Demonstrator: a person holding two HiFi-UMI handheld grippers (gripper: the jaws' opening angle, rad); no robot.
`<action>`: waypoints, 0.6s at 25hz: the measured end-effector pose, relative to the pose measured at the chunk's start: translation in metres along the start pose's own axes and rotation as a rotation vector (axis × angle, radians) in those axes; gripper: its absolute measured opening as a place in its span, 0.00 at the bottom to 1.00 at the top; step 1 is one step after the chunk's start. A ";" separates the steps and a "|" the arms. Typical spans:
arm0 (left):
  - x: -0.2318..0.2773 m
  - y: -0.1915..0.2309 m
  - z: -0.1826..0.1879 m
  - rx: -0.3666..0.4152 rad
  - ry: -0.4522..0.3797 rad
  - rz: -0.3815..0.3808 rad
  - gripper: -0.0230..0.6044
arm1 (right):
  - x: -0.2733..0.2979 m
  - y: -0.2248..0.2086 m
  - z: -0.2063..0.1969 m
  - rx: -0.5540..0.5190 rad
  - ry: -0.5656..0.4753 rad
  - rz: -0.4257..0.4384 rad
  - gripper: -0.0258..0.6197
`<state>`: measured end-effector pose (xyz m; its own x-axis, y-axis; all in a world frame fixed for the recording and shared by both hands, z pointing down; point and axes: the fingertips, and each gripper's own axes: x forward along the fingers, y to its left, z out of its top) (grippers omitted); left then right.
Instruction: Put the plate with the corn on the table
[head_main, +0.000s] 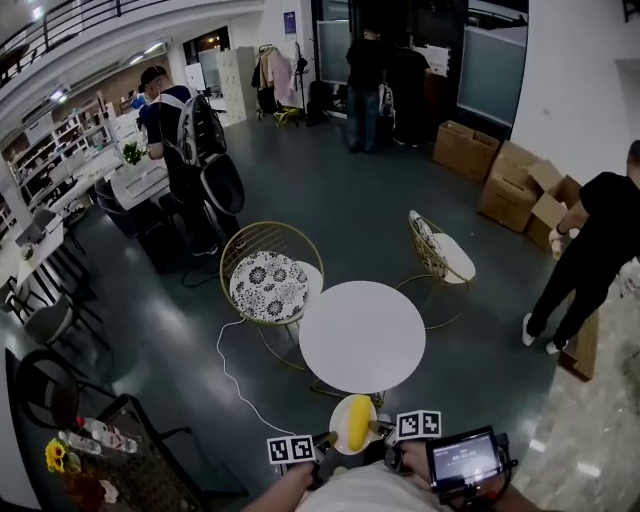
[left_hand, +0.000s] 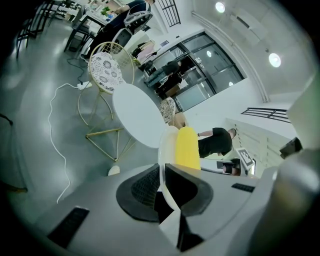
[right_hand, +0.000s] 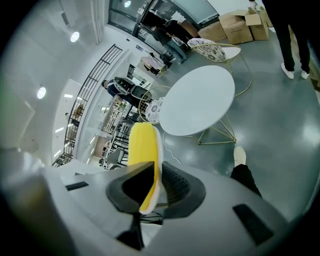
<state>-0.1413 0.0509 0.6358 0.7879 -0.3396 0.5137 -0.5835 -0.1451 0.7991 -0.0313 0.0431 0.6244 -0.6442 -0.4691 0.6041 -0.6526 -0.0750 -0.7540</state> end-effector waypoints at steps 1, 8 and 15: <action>0.002 0.002 0.002 0.001 0.002 0.004 0.10 | 0.003 -0.001 0.002 0.001 0.001 0.002 0.13; 0.012 0.010 0.022 -0.003 0.012 0.026 0.10 | 0.016 -0.003 0.021 0.006 0.017 0.017 0.13; 0.046 0.008 0.045 0.007 0.036 0.026 0.10 | 0.021 -0.021 0.054 0.029 0.025 0.020 0.13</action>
<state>-0.1184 -0.0081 0.6517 0.7788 -0.3095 0.5456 -0.6053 -0.1427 0.7831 -0.0091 -0.0124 0.6392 -0.6671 -0.4484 0.5949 -0.6278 -0.0914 -0.7730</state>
